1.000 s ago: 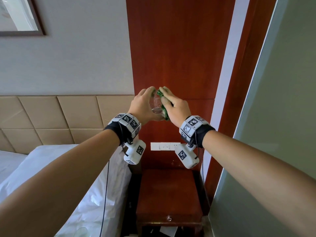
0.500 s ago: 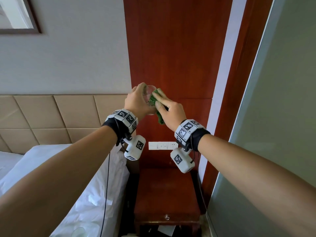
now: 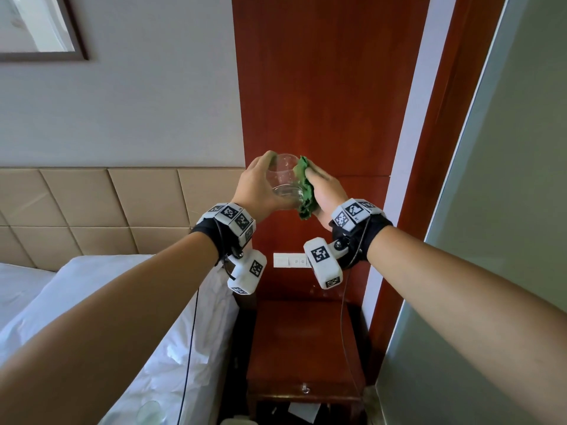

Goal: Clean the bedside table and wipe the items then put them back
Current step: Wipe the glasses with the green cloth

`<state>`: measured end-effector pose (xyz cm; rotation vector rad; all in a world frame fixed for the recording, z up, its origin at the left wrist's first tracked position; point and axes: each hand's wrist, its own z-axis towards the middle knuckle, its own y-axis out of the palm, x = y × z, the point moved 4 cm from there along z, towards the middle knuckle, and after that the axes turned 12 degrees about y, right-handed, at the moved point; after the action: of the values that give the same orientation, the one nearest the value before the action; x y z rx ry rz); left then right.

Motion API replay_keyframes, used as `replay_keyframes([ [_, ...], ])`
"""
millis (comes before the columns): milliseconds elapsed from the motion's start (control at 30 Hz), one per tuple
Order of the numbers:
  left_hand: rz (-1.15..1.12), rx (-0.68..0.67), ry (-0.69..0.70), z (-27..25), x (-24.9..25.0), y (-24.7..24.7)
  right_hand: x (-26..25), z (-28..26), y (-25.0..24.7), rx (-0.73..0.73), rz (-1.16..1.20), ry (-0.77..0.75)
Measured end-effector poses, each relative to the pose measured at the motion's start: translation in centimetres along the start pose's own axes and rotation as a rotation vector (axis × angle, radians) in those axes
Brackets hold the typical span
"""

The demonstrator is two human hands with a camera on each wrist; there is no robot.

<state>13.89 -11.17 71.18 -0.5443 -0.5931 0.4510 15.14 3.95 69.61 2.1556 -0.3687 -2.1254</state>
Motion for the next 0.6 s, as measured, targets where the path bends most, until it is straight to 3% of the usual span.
replay_keyframes([
  [167, -0.078, 0.015, 0.002, -0.2, -0.3, 0.5, -0.4, -0.3, 0.3, 0.057, -0.123, -0.084],
  [300, -0.024, 0.013, 0.026, 0.0, -0.1, 0.5, -1.3, -1.9, 0.6, 0.102, -0.559, -0.397],
  [400, 0.006, 0.009, 0.028, -0.1, -0.4, 0.6, -0.7, -2.0, 0.6, 0.065, -0.727, -0.565],
  [600, 0.038, -0.063, 0.04, -0.2, 0.5, 1.1, -1.8, -1.5, 0.0, 0.142, -0.693, -0.445],
])
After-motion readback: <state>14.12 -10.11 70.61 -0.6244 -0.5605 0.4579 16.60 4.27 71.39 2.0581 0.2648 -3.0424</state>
